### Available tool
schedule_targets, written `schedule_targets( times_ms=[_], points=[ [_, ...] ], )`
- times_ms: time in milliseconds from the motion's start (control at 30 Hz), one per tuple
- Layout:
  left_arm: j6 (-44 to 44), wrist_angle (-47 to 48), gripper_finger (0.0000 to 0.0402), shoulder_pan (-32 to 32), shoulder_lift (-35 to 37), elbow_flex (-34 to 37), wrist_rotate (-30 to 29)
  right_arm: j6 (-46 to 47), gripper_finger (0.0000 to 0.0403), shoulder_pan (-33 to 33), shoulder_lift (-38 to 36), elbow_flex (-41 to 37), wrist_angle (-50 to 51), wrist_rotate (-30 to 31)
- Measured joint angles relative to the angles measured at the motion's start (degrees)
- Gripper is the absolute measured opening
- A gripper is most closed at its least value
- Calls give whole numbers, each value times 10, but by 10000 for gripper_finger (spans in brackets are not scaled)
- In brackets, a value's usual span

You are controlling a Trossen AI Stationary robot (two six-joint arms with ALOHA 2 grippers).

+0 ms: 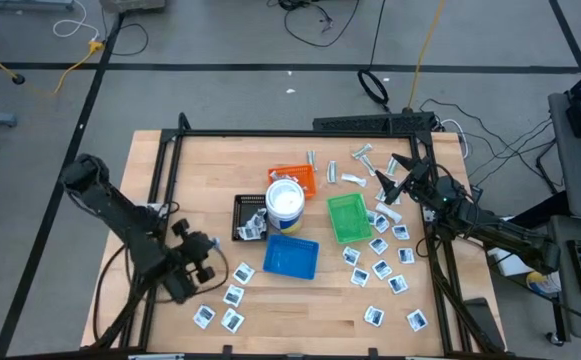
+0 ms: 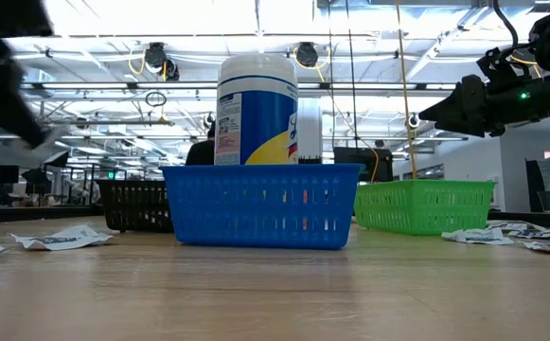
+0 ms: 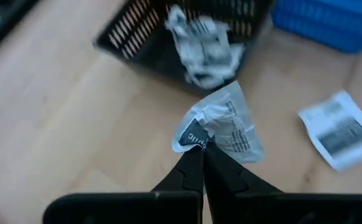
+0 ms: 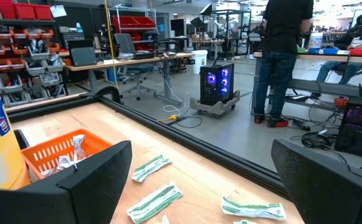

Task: Pick & Place First Aid Supplies
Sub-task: Put the gray towelette pack into the black bin

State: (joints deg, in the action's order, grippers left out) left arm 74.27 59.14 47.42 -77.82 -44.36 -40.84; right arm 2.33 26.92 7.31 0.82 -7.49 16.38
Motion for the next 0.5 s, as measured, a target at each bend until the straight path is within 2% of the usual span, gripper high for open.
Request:
schedule_targets(
  times_ms=[233, 500],
  points=[
    [-260, -99, 0, -130, 28, 0, -3, 0, 380, 0, 0, 0, 0, 0],
    [-539, -229, 0, -263, 28, 0, 72, 0, 380, 0, 0, 0, 0, 0]
  ],
)
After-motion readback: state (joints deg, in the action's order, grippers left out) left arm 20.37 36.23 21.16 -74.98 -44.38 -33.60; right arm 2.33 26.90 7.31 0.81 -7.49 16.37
